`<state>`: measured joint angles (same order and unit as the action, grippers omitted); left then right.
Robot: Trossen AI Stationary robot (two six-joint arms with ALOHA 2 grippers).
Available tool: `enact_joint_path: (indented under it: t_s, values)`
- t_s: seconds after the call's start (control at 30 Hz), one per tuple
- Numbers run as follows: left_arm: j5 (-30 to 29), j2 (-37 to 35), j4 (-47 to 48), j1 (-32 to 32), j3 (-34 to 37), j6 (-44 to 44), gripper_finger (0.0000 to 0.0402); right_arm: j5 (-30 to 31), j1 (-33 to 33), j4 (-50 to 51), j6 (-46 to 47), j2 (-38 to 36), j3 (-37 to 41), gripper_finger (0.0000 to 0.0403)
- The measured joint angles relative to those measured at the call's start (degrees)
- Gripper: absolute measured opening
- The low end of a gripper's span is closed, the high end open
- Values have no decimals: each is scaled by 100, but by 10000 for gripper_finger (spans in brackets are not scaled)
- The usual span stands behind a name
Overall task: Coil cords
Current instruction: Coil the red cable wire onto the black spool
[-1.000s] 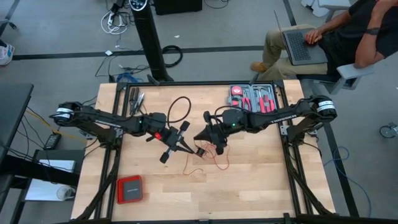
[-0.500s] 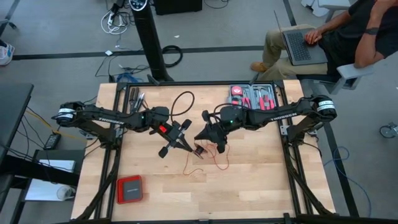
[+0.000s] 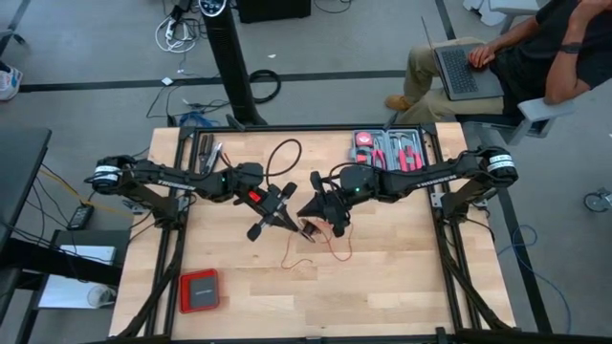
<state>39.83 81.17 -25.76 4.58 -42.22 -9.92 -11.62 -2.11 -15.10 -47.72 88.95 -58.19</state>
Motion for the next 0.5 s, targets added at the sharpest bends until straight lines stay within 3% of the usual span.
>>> enact_joint_path:
  t_s: [0.3,0.5]
  values:
    - [-140,0,264,0,0,147,0,-29,-2,-276,-88,2,1,0]
    - [-349,0,490,-2,0,270,0,707,-112,-81,-152,-28,2,0]
